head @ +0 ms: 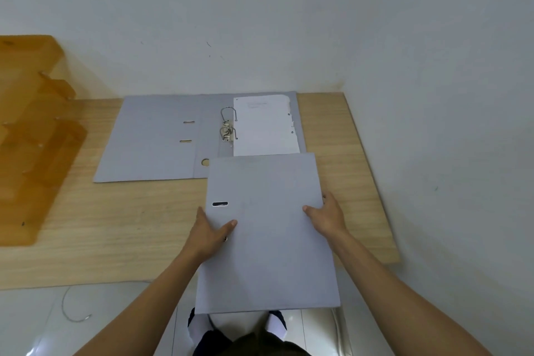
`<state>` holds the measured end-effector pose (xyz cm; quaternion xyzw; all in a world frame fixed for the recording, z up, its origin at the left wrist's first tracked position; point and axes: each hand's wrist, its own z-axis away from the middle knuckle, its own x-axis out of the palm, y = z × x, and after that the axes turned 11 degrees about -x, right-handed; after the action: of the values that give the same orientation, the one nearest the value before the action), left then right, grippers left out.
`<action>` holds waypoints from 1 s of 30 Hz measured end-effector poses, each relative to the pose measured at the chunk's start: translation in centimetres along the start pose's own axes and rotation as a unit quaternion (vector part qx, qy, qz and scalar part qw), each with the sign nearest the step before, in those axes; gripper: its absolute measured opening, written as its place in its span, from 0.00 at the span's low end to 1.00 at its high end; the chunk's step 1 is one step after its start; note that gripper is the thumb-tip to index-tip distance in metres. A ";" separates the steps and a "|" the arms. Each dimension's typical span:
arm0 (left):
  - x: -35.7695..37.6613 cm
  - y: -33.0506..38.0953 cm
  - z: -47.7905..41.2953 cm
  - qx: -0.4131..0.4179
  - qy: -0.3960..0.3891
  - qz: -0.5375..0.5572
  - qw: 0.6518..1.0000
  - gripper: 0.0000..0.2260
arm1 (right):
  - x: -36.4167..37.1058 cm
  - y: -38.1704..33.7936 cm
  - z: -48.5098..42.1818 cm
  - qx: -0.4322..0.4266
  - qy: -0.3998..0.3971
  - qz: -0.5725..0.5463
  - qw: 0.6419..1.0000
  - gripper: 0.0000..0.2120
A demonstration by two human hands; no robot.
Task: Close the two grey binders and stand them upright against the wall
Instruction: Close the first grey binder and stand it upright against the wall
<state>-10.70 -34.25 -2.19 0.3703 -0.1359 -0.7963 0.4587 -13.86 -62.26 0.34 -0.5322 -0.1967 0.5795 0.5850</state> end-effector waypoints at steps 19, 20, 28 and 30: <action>0.6 -0.6 0.7 -0.047 -0.037 0.064 0.996 0.27 | 5.3 1.5 1.9 0.001 -0.175 0.162 0.971 0.33; 0.3 -0.4 0.5 -0.074 -0.054 0.100 0.991 0.26 | 5.3 1.6 2.1 0.002 -0.164 0.147 0.975 0.32; -1.2 1.6 0.4 -0.178 -0.197 0.238 0.934 0.36 | 4.7 -0.6 4.2 0.019 -0.090 0.032 0.995 0.29; -0.5 3.3 1.3 -0.115 -0.272 0.239 0.925 0.35 | 4.5 -2.1 4.7 0.020 -0.070 -0.006 0.997 0.29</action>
<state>-9.38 -35.79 0.73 0.0401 -0.2474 -0.7432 0.6204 -15.74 -55.90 2.07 -0.4772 -0.2289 0.6156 0.5839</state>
